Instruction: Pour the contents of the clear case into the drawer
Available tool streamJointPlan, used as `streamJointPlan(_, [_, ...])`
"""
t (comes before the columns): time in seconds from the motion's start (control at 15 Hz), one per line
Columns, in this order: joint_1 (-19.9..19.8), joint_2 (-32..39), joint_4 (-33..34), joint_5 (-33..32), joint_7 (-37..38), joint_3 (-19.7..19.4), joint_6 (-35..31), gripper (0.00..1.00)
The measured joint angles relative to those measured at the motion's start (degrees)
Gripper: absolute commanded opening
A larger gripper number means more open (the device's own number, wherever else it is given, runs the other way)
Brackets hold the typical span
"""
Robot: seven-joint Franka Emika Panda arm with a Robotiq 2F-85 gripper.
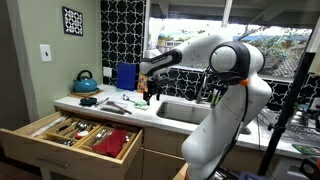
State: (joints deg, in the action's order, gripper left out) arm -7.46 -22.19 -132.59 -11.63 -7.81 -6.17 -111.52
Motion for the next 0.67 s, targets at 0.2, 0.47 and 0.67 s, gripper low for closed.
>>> streamJointPlan(0.2, [0.0,0.0,0.0,0.0,0.0,0.0,0.0,1.00])
streamJointPlan(0.47, [0.1,0.5,0.1,0.3,2.9,0.4,-1.0,1.00])
streamJointPlan(0.67, [0.5,3.8,0.2,1.2,12.6,2.4,-9.8,1.00])
